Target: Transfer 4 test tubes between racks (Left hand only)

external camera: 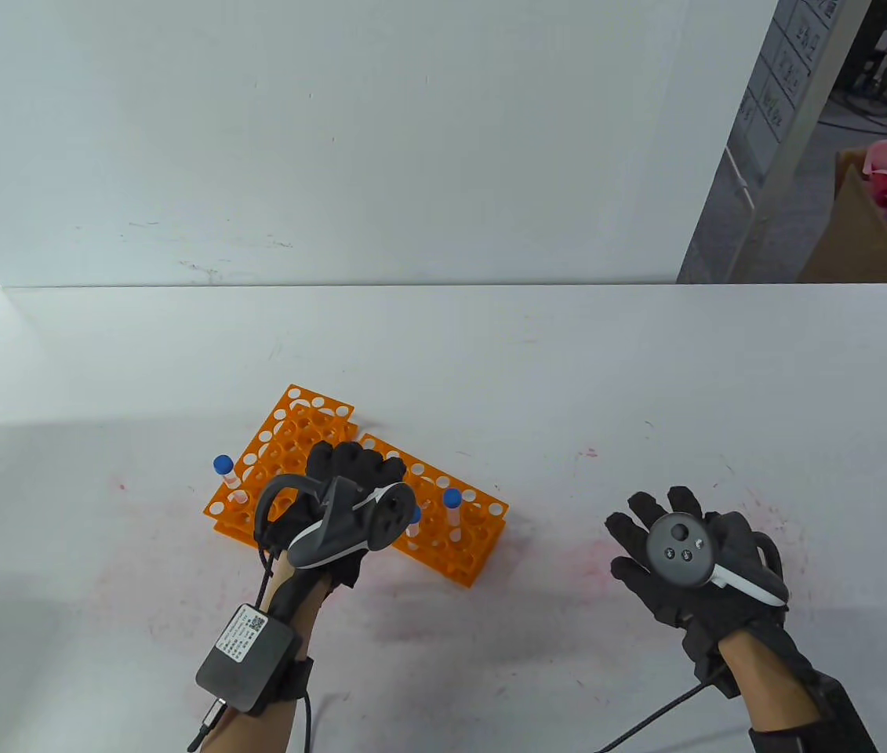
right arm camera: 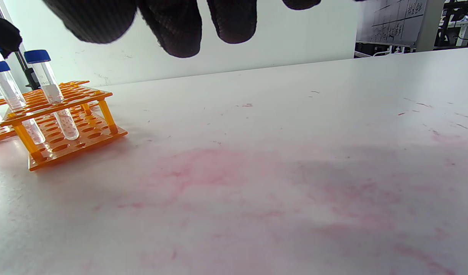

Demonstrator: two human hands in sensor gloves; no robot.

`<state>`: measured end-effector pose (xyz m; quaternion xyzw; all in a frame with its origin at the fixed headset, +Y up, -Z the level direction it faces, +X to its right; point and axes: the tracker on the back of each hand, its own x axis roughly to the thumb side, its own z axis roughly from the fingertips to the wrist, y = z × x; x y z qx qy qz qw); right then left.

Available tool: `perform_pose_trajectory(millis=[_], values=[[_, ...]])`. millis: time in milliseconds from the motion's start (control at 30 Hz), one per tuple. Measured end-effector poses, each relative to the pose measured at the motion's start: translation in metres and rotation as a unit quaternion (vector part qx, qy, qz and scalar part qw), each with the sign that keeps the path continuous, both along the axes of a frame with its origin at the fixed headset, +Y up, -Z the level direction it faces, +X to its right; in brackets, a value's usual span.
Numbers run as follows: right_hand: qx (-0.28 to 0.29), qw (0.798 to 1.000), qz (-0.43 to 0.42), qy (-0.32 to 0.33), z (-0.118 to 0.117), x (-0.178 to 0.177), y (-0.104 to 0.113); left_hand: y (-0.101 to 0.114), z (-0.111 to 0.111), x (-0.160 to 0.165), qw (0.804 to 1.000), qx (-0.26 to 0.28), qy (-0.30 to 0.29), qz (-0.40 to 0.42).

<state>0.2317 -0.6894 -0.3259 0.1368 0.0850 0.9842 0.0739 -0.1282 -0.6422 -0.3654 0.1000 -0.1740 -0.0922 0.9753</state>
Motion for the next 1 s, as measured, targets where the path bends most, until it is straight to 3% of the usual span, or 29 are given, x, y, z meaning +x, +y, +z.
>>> perform_pose_trajectory(millis=[1000], values=[[-0.005,1.0,0.002,0.002,0.001,0.0,0.0,-0.015,-0.004,0.0,0.999,-0.035,-0.004,-0.001]])
